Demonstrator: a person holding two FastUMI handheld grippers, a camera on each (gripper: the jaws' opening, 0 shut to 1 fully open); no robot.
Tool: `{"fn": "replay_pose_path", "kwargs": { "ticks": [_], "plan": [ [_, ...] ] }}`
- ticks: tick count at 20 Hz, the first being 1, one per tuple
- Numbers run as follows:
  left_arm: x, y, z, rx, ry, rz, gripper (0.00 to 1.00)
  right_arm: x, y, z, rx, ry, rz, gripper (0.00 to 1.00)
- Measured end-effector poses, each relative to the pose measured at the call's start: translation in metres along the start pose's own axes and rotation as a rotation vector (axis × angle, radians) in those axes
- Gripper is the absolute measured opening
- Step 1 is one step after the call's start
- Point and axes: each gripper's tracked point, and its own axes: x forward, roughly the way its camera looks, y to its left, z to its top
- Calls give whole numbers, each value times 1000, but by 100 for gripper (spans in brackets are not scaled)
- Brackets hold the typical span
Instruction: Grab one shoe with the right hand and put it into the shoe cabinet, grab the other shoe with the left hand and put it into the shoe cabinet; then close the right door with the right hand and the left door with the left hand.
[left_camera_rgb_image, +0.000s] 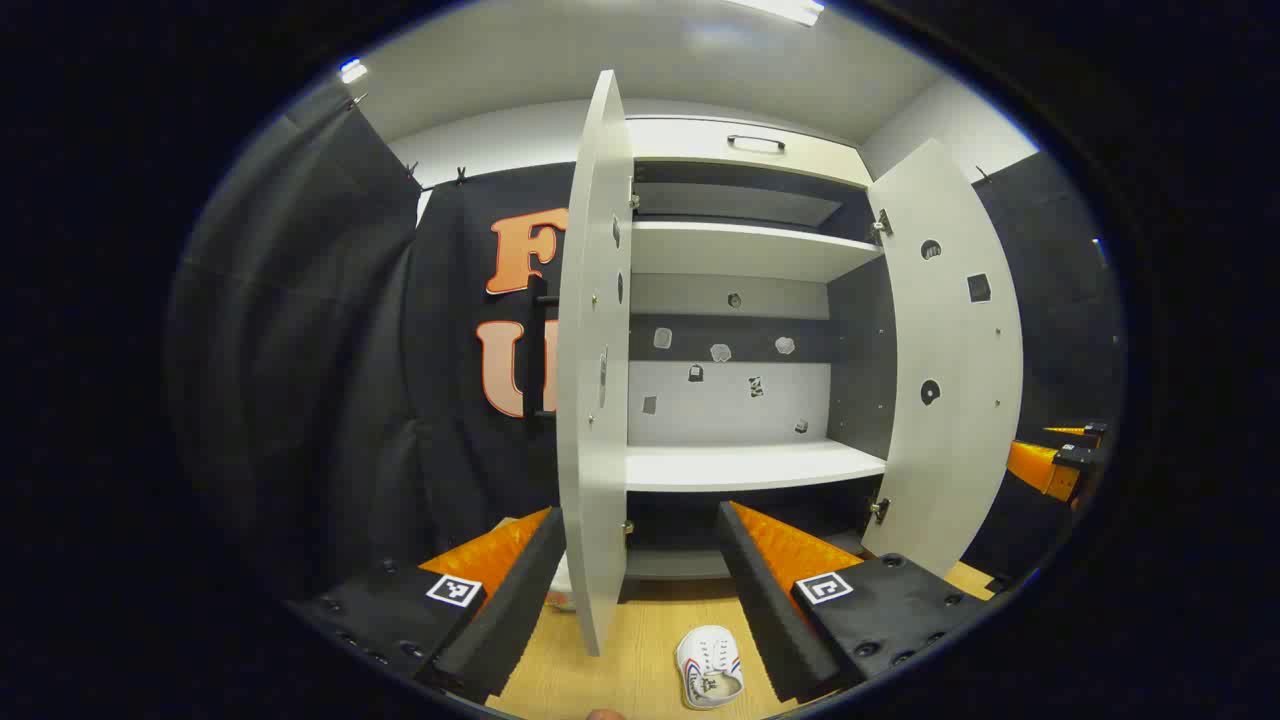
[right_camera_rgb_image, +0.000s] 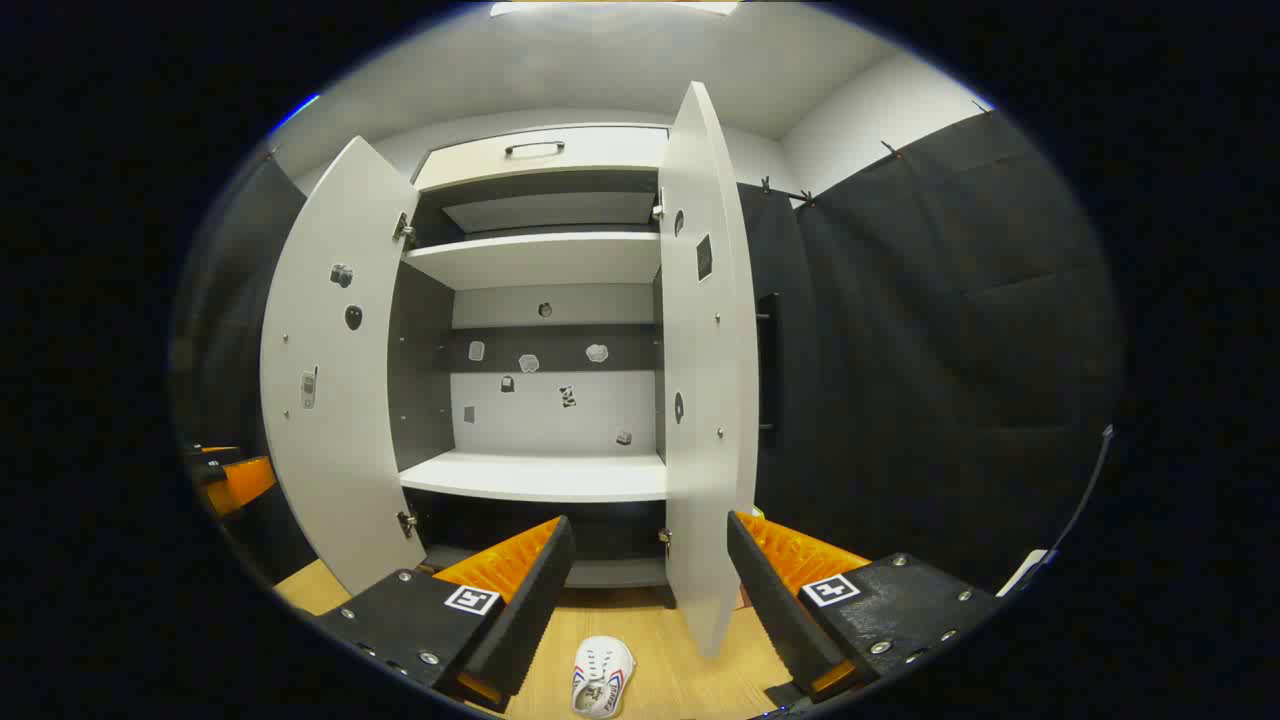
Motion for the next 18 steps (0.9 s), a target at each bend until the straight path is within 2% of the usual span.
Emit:
{"fn": "replay_pose_path", "kwargs": {
  "ticks": [6, 9, 18],
  "plan": [
    [-4, 16, 8, -31, -6, 22, 98, -2, 6, -6, 4, 20, 9, 94],
    [-7, 23, 8, -10, -9, 41, 98, -5, 9, -9, 9, 25, 13, 94],
    [-10, 26, 1, -22, 6, 32, 98, -1, 21, -37, 16, 81, 25, 94]
  ]
}}
